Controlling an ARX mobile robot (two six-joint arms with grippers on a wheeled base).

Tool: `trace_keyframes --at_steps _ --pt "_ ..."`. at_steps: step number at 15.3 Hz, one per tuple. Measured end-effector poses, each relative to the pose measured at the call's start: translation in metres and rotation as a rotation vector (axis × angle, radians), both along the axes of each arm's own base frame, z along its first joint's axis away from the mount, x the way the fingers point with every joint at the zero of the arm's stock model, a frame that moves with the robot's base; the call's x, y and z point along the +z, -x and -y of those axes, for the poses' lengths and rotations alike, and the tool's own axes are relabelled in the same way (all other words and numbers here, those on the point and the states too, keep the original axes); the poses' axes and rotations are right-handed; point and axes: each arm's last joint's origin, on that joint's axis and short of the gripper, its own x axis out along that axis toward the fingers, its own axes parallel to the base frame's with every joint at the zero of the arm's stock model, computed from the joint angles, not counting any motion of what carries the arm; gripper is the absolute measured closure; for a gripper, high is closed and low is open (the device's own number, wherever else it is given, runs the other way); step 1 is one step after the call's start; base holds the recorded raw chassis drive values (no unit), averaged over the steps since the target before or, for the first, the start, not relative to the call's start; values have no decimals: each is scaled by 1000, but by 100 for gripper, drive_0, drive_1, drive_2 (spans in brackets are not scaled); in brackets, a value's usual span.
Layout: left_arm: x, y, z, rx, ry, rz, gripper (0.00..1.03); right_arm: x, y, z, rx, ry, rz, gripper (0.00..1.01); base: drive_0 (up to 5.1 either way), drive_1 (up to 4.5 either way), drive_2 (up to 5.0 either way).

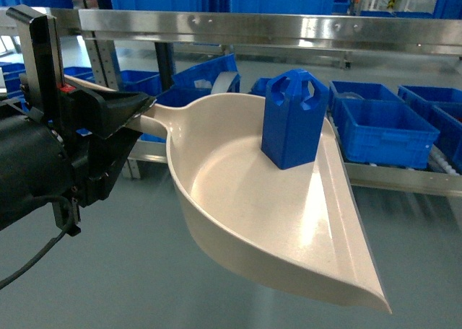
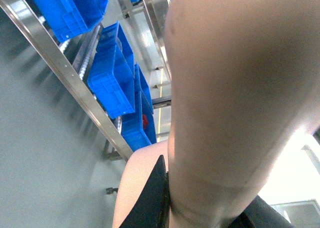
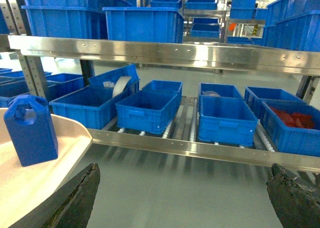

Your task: Place part in tray to right shelf

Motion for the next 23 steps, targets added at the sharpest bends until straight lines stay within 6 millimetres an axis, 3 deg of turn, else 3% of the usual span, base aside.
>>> trace_keyframes --at_steps 23 --pt "0 0 0 -2 1 1 86 0 0 0 -1 0 -1 3 -171 -171 -171"
